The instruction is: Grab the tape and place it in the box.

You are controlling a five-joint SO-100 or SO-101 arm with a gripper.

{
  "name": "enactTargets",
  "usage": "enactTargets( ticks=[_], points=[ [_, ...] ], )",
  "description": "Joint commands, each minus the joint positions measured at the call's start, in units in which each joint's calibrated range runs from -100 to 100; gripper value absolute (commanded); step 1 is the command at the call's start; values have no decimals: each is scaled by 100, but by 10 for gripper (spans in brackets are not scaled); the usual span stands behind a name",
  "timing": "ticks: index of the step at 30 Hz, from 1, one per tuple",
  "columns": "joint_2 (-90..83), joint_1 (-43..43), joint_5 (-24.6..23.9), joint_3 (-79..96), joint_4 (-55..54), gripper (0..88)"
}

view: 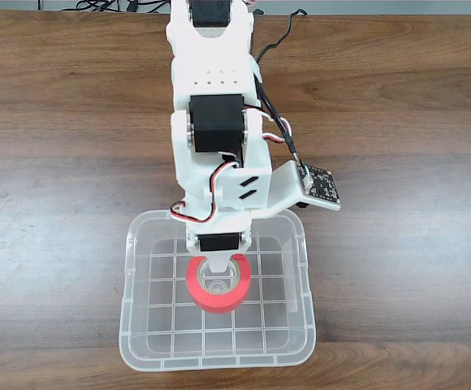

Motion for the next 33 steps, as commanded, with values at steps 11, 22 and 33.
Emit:
enactTargets(
  ticks=[11,22,33],
  points=[
    [-97,57,8,-745,61,194],
    [-121,72,13,-832,335,193],
    [-563,269,8,-832,729,21]
  ],
)
